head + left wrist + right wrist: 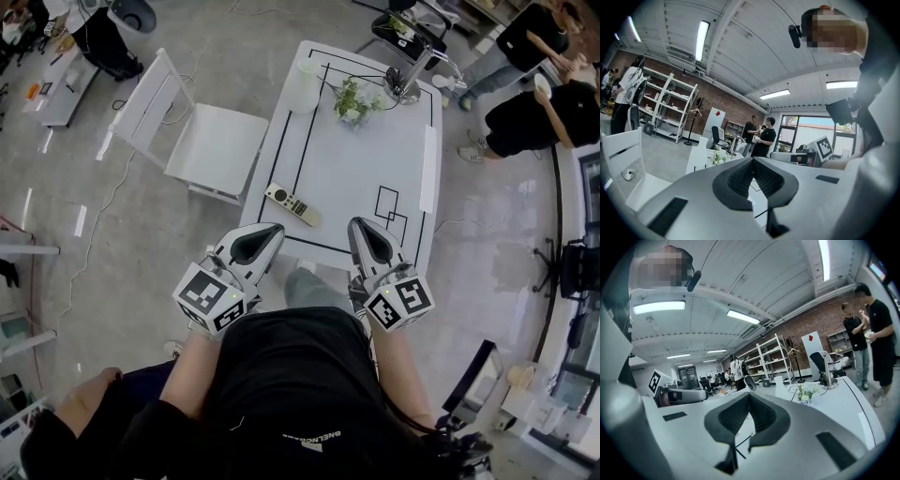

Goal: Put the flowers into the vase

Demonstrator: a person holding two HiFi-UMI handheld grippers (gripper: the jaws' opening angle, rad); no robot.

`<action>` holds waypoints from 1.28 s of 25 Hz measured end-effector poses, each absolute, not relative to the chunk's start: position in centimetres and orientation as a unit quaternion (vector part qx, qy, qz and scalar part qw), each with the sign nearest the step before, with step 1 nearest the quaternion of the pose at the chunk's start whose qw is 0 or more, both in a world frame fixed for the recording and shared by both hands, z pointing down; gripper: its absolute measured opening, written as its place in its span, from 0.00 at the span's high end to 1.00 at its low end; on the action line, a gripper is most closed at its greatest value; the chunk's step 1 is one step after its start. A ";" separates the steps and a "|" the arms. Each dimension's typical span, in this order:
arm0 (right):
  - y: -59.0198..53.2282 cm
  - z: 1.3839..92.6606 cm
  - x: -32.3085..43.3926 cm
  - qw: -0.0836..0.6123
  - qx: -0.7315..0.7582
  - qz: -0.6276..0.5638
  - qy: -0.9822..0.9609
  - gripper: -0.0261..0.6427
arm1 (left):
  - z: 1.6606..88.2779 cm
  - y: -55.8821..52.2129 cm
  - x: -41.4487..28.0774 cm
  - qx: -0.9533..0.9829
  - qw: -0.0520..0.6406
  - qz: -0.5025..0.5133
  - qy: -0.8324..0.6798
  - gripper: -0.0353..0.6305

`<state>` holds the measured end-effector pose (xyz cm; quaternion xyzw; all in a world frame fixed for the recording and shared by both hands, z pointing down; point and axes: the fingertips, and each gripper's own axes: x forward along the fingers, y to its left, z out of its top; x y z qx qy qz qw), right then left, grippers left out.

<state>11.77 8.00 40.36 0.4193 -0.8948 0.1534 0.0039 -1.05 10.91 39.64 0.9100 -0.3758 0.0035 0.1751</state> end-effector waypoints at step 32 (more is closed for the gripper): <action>-15.1 47.2 21.2 0.069 0.378 0.182 -0.905 0.71 | 44.2 -3.4 4.4 0.850 0.215 0.062 -0.476 0.95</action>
